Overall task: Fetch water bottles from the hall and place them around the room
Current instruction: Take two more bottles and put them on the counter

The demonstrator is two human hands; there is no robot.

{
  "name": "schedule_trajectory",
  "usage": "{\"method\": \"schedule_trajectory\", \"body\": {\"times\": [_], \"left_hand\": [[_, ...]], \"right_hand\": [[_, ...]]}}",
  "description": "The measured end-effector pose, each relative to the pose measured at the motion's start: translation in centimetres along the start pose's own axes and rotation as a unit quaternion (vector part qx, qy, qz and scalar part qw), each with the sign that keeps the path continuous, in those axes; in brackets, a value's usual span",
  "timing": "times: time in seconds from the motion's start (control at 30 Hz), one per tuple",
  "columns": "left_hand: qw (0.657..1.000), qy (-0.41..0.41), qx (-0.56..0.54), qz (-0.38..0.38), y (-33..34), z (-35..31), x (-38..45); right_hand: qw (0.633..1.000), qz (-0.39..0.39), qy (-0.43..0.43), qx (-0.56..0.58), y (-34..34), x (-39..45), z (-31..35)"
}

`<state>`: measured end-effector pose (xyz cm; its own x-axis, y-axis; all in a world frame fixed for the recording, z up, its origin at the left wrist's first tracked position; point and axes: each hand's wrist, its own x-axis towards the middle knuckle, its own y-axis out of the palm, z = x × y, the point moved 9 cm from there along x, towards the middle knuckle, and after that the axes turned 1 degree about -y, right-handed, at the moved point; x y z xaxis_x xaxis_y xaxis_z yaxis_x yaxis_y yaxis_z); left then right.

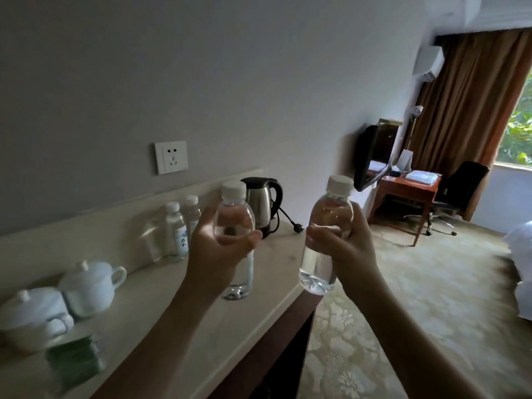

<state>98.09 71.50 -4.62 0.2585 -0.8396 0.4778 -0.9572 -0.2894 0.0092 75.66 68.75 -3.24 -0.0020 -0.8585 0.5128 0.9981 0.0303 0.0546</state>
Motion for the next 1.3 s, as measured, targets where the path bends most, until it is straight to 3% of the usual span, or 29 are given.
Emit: {"method": "schedule_trajectory", "body": {"times": [0.3, 0.53, 0.8, 0.9, 1.03, 1.2, 1.3], "left_hand": [[0.984, -0.031, 0.095, -0.146, -5.4, 8.1, 3.0], [0.953, -0.1, 0.118, -0.259, -7.2, 16.8, 0.7], [0.906, -0.099, 0.162, -0.379, -6.7, 19.7, -1.9], [0.901, -0.111, 0.175, -0.382, -7.0, 20.2, -1.9], [0.883, -0.142, 0.213, -0.394, -6.9, 21.0, -2.5], [0.81, -0.238, 0.366, -0.392, -6.3, 21.6, -5.2], [0.807, -0.252, 0.358, -0.396, -6.7, 21.9, -5.6]], "right_hand": [[0.994, 0.104, 0.017, 0.034, 8.4, 7.7, -9.8], [0.979, 0.197, 0.046, 0.035, 13.2, 8.3, -18.7], [0.964, 0.259, 0.06, 0.025, 14.8, 7.6, -26.3], [0.963, 0.254, 0.083, 0.04, 14.7, 7.5, -27.6], [0.946, 0.308, 0.095, 0.027, 14.9, 7.2, -28.9], [0.874, 0.472, 0.096, -0.062, 14.4, 6.1, -31.4], [0.854, 0.502, 0.085, -0.111, 14.4, 6.6, -32.5]]}}
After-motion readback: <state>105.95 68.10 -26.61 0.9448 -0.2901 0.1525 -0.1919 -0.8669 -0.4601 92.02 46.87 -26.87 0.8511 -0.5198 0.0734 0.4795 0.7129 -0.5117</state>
